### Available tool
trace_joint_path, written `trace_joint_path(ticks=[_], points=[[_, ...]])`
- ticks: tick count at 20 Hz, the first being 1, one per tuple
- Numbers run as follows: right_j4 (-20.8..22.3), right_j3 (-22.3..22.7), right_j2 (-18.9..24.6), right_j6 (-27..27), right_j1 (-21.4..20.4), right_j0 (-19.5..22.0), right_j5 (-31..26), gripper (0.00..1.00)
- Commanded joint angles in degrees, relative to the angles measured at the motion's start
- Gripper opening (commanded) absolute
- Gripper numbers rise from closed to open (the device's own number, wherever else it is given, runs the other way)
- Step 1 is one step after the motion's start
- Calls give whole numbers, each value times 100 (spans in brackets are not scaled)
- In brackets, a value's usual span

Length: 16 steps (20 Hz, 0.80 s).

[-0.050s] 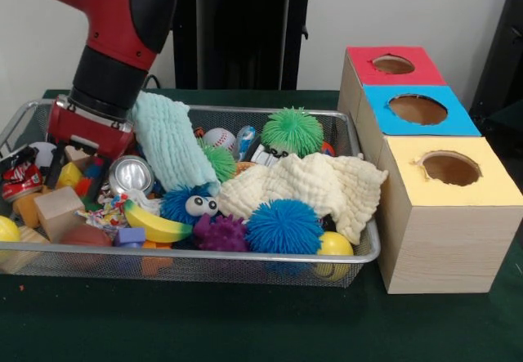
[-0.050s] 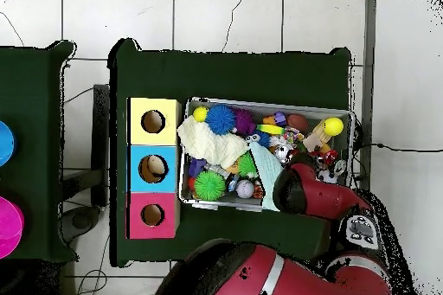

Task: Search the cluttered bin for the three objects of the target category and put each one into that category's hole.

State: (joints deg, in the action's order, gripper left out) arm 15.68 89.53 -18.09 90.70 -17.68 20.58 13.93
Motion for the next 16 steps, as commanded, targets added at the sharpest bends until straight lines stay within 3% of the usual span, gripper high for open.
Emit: trace_joint_path(ticks=[1, 9, 11, 16], points=[[-14, -467, 54, 678, 616, -6, 656, 100], [105, -492, 109, 603, 513, 81, 480, 100], [114, -520, 152, 544, 512, 118, 159, 100], [-221, -315, -212, 480, 392, -152, -834, 100]])
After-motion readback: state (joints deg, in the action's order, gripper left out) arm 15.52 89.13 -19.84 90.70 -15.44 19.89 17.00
